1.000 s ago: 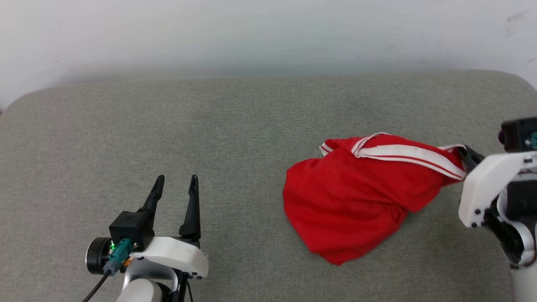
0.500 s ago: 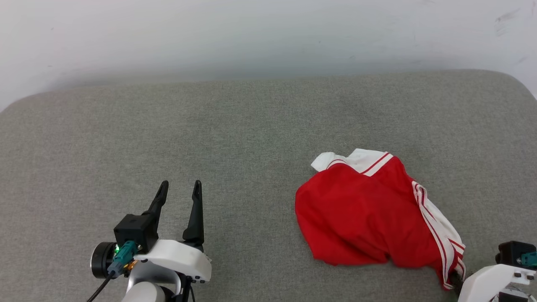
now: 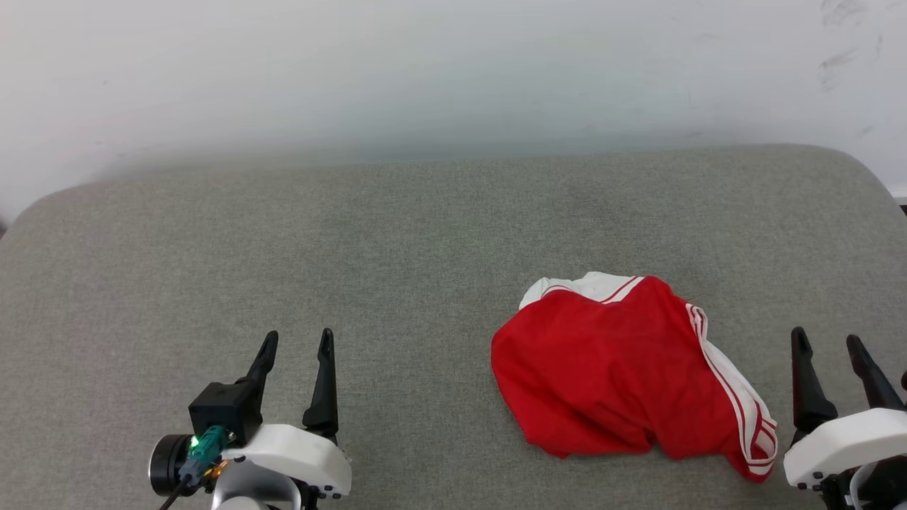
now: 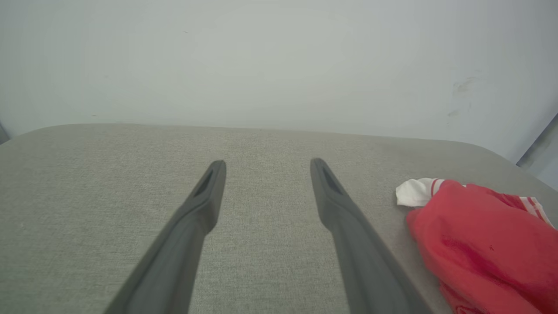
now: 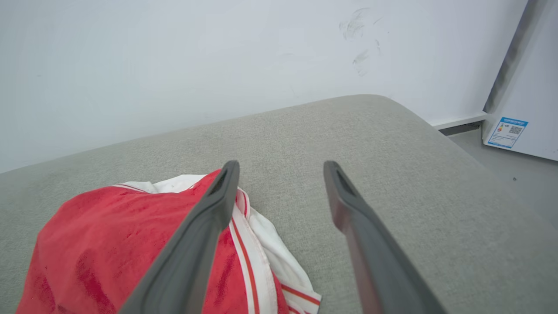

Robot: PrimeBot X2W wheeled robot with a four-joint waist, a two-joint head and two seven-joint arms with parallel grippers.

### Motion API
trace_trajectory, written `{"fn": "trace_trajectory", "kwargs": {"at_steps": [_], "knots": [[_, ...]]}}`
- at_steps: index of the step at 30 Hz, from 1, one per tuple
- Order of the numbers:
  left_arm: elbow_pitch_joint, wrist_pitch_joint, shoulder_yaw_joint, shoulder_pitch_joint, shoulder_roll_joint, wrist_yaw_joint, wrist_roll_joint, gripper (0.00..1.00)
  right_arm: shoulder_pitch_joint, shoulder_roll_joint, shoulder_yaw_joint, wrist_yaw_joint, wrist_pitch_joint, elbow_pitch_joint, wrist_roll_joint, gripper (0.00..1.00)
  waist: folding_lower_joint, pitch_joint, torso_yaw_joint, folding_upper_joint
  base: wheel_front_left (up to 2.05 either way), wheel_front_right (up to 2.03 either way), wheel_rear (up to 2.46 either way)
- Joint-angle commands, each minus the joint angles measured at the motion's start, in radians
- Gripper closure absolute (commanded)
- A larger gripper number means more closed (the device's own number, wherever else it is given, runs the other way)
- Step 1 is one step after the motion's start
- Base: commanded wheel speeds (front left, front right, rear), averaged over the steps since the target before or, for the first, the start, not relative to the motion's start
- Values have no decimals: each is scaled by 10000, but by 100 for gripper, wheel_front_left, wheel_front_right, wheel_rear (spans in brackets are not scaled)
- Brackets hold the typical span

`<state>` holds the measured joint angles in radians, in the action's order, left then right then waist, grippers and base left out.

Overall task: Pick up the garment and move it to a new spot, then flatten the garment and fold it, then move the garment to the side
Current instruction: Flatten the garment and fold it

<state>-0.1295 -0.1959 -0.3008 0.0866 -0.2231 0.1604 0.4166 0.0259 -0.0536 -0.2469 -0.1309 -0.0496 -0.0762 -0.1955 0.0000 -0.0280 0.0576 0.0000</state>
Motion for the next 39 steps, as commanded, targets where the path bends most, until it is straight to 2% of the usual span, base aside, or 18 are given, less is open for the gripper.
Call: {"fn": "trace_trajectory", "kwargs": {"at_steps": [1, 4, 8, 14, 22, 27, 28, 30, 36, 39], "knots": [[64, 25, 1, -97, -43, 56, 19, 0, -148, 45, 84, 3, -6, 154, -25, 0, 0, 75, 8, 0, 0, 0, 0], [111, 58, -19, -215, -53, 98, 51, 0, -291, 40, 164, 3, -577, 143, -79, 0, 0, 168, 16, 0, 0, 0, 0], [241, 121, -49, -146, -76, 156, 41, 0, -167, -5, 59, 3, -2234, -458, -211, 0, 0, 69, -12, 0, 0, 0, 0], [426, 148, -161, 211, -113, 104, -78, 0, 975, -950, 169, 3, -4071, -1462, -432, 0, 0, -564, -190, 0, 0, 0, 0], [327, 44, -292, 788, -38, -3, -152, 0, 2499, -1995, 1443, 3, -5355, -2868, -846, 0, 0, -1440, -634, 0, 0, 0, 0], [147, -89, -296, 937, 22, -20, -96, 0, 2757, -2217, 2383, 1, -6126, -3784, -1267, 0, 0, -1664, -773, 0, 0, 0, 0], [115, -107, -291, 961, 27, -29, -89, 0, 2746, -2190, 2471, 1, -6270, -3969, -1366, 40, 0, -1683, -775, 0, 0, 0, 0], [47, -137, -278, 997, 30, -19, -59, 0, 2801, -2250, 2625, 1, -6418, -4159, -1497, 100, 0, -1697, -758, 0, 0, 0, 0], [-60, -205, -264, 1005, -3, -10, -7, 0, 3380, -2638, 2291, 6, -5605, -3685, -1457, 100, 0, -1575, -572, 0, 0, 0, 0], [-82, -198, -274, 940, -6, 29, 0, 0, 3470, -2643, 1674, 4, -5135, -3306, -1272, 100, 0, -1440, -443, 0, 0, 0, 0]]}}
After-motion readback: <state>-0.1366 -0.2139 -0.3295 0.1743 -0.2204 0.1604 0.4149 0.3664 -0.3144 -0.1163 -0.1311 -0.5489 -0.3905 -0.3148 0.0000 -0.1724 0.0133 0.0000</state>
